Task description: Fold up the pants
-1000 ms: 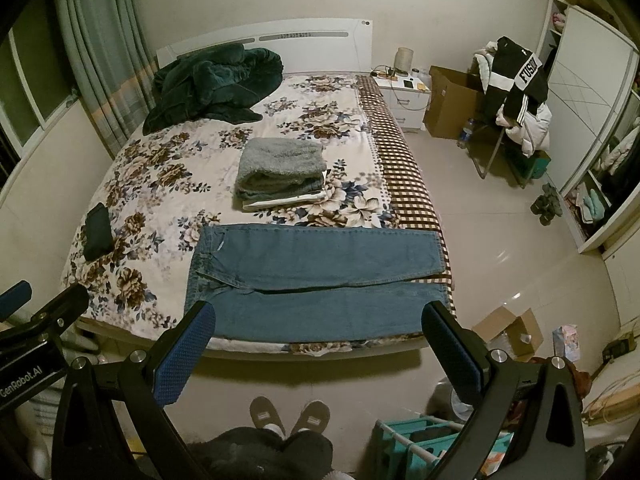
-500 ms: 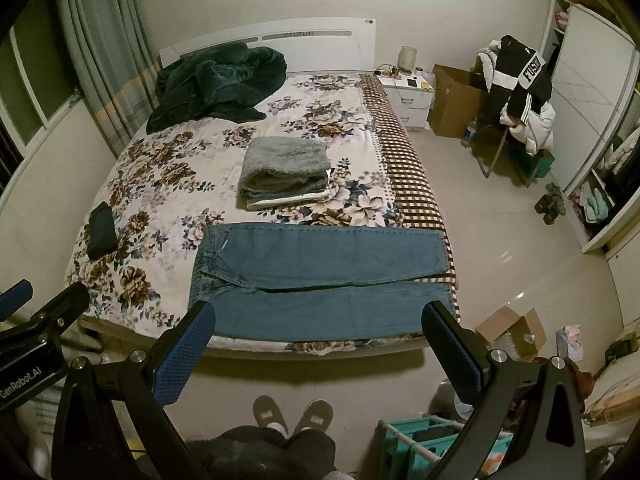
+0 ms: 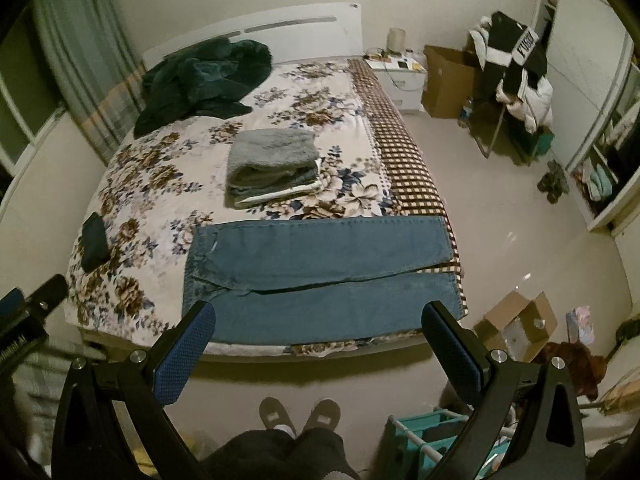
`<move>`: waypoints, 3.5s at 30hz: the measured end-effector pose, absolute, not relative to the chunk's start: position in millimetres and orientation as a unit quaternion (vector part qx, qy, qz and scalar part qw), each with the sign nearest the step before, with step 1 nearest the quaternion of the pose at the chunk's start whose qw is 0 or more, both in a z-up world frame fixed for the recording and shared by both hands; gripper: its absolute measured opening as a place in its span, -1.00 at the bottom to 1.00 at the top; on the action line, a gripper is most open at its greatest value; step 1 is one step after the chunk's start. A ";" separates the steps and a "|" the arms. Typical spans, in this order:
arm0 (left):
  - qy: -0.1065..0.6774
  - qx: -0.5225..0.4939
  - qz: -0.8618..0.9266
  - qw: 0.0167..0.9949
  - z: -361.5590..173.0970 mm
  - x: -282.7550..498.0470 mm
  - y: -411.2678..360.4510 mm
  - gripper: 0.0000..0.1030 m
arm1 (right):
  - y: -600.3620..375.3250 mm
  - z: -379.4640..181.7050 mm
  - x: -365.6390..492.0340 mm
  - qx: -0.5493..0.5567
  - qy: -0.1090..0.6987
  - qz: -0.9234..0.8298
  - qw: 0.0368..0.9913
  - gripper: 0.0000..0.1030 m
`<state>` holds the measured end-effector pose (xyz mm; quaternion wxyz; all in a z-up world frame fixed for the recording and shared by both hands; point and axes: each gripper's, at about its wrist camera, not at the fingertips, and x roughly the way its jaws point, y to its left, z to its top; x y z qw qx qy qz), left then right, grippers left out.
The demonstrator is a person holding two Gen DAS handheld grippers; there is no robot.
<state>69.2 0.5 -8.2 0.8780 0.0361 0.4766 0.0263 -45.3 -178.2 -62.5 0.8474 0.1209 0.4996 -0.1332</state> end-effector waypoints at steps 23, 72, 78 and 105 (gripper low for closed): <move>0.722 -0.059 0.130 0.677 -368.3 394.8 -23.0 1.00 | -384.4 -459.5 259.8 0.321 0.633 -0.267 0.652 1.00; 0.677 -0.192 0.125 0.699 -517.2 160.9 17.1 -0.93 | -416.5 -645.6 68.2 0.386 0.618 -0.275 0.628 -0.86; 0.694 -0.180 0.125 0.686 -556.7 152.6 14.7 -0.91 | -414.8 -693.9 38.2 0.384 0.648 -0.264 0.603 -0.85; 0.692 -0.077 0.062 0.715 -540.6 197.2 -114.1 -0.06 | -679.7 -717.7 -76.8 0.562 0.420 -0.388 0.598 -0.95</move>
